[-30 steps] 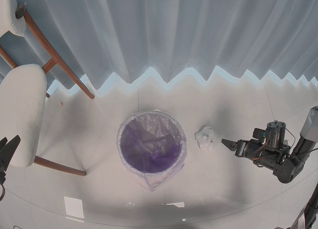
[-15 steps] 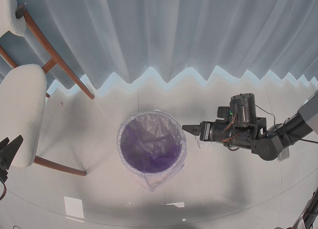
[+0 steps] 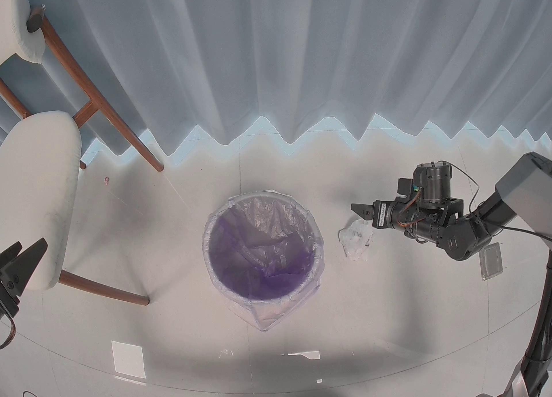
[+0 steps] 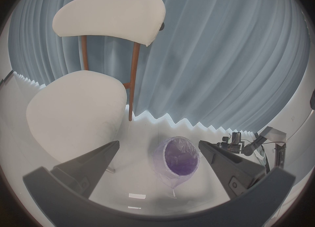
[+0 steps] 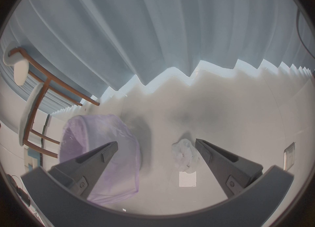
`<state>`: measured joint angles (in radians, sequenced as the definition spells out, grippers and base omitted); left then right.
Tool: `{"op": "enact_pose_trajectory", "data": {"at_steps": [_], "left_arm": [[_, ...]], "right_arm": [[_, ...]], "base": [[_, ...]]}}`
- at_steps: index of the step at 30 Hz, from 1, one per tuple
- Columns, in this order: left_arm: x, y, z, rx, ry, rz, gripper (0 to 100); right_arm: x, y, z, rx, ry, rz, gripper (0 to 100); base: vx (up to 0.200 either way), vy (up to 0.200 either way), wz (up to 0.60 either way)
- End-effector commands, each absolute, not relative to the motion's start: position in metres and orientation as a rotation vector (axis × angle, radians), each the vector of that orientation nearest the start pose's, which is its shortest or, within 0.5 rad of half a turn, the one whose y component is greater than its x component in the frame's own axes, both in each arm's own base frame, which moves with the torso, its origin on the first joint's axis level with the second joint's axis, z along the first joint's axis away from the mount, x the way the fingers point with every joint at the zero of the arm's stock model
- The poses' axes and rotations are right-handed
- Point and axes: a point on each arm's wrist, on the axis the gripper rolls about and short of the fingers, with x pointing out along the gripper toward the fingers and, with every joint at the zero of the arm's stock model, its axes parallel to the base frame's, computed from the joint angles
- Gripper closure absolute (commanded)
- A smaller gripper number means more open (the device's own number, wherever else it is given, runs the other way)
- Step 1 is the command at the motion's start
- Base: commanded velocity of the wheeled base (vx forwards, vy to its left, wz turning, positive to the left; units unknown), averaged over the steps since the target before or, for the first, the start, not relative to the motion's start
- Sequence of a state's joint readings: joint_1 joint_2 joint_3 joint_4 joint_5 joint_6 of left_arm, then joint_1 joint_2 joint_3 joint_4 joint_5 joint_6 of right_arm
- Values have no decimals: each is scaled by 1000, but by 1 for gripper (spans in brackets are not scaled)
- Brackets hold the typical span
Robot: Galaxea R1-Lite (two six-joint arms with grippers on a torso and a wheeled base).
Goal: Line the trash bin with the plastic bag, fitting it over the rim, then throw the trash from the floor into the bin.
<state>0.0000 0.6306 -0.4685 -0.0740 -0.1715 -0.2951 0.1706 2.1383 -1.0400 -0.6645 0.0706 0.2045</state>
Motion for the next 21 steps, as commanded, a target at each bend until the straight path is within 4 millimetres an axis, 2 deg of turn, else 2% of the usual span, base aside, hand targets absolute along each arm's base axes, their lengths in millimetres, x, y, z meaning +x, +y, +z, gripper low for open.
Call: {"op": "enact_pose_trajectory", "data": {"at_steps": [1, 9, 17, 21], "left_arm": [[46, -4, 214, -303, 125, -168, 0], [48, -4, 209, -305, 146, -159, 0], [47, -4, 206, -306, 151, -147, 0], [46, -4, 205, -306, 146, -146, 0]], "right_arm": [[411, 58, 45, 173, 529, 170, 0], [436, 52, 4, 167, 567, 121, 0], [466, 47, -15, 169, 536, 109, 0], [473, 46, -22, 147, 530, 113, 0]], "base": [[0, 0, 0], [0, 0, 0], [0, 0, 0], [0, 0, 0]]}}
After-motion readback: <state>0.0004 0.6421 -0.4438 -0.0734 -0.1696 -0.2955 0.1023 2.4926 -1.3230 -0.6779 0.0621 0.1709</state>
